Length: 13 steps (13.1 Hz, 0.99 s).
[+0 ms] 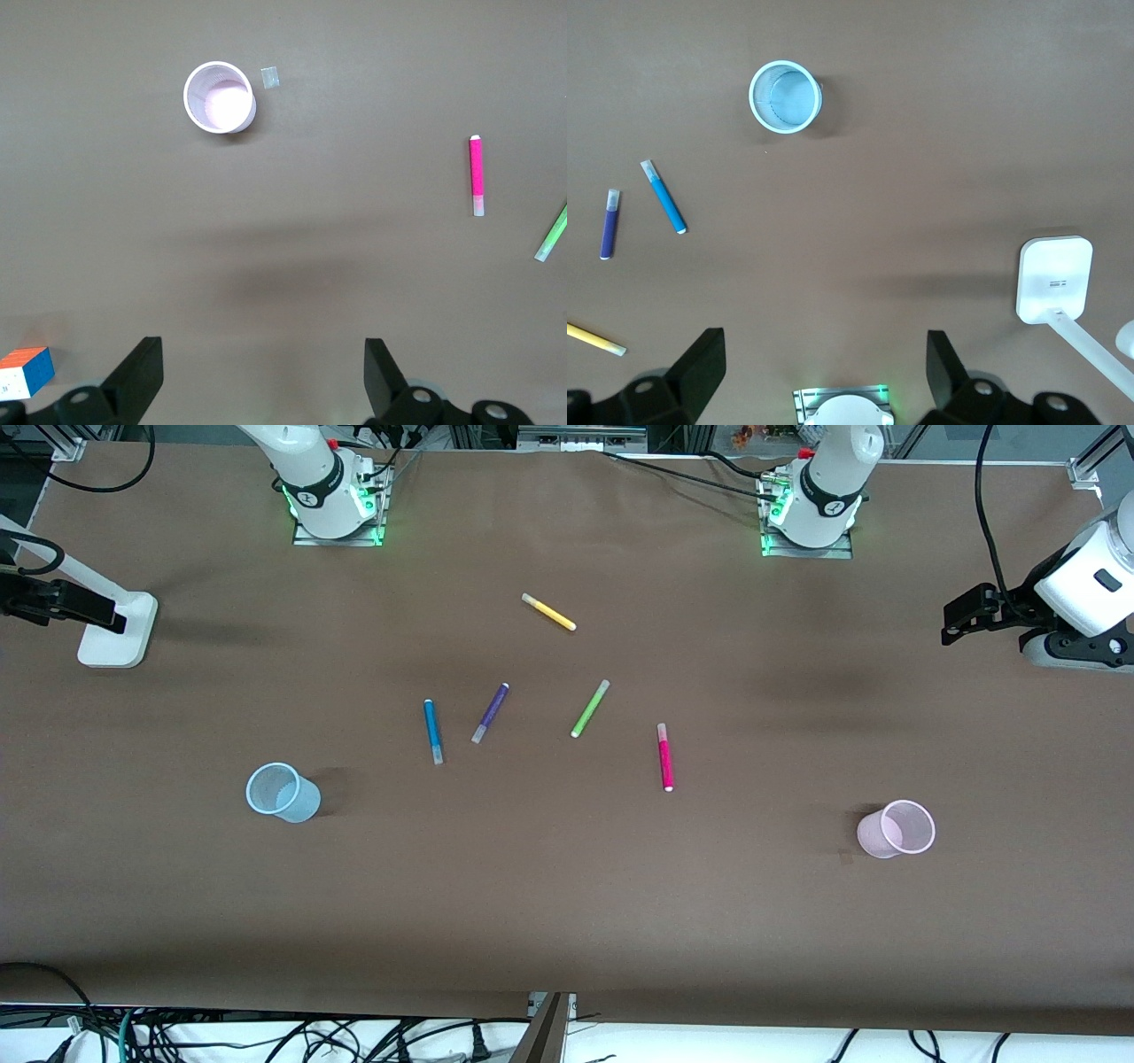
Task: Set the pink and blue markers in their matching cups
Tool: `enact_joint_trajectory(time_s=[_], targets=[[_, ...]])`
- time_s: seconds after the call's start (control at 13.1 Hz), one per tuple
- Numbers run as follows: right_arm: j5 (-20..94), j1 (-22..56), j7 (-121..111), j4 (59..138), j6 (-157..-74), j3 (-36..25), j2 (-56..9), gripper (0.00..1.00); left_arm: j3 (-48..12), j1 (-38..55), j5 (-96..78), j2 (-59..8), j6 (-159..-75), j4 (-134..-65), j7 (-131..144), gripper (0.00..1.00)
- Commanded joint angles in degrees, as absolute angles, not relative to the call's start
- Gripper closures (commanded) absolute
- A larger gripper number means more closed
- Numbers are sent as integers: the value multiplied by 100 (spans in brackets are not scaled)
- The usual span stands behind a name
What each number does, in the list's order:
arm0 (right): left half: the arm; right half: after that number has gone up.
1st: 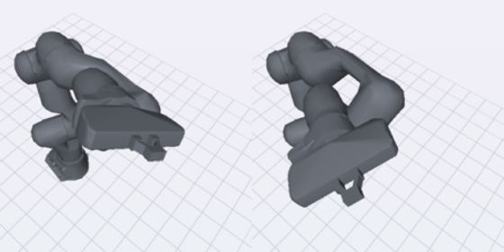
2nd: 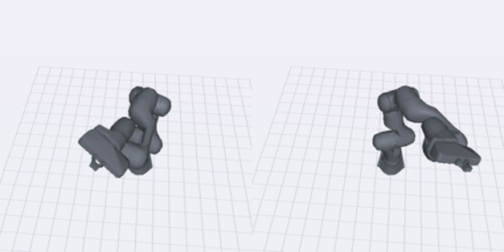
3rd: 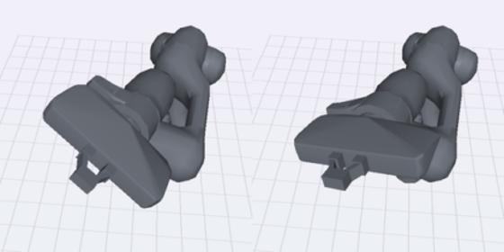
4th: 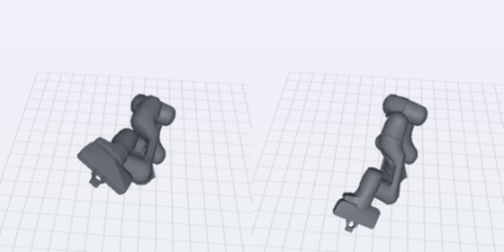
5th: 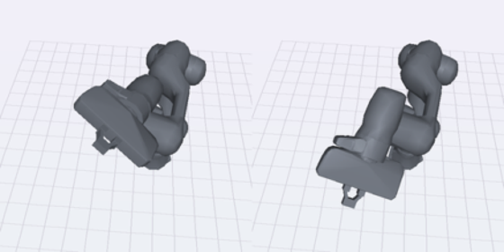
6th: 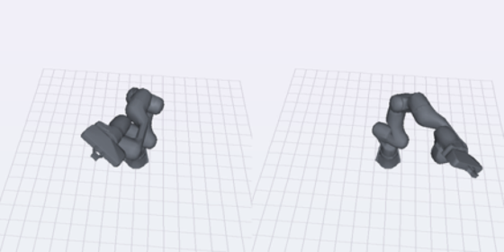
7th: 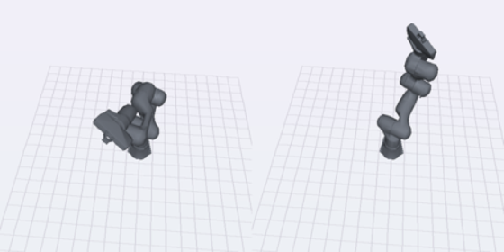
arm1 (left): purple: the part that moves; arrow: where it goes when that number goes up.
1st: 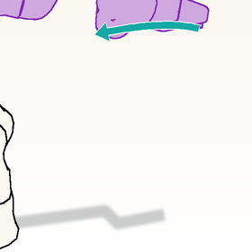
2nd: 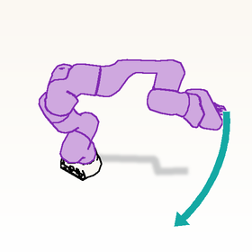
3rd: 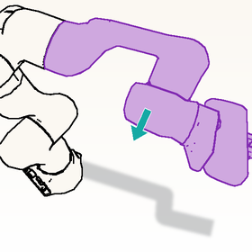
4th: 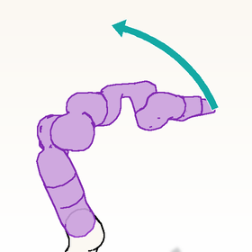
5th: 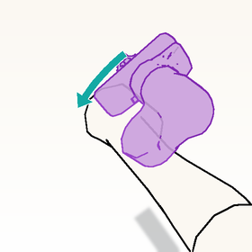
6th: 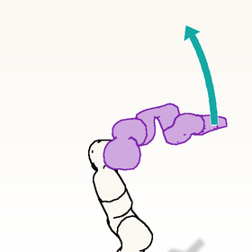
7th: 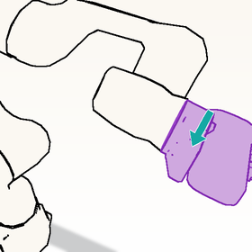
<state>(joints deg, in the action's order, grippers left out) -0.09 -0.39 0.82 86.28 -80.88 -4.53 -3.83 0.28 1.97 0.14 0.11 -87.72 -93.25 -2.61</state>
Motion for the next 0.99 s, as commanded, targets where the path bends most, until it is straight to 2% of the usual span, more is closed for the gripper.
enact_joint_trajectory(time_s=[0.0, 0.92], targets=[[0, -88, 18, 8490, -8042, -431, -431, 0, 53, 220, -26, 35, -8745, -9352, -378, 0], [0, -88, 18, 8490, -8068, -422, -439, 0, 44, 281, 9, 9, -8736, -9352, -369, 0]])
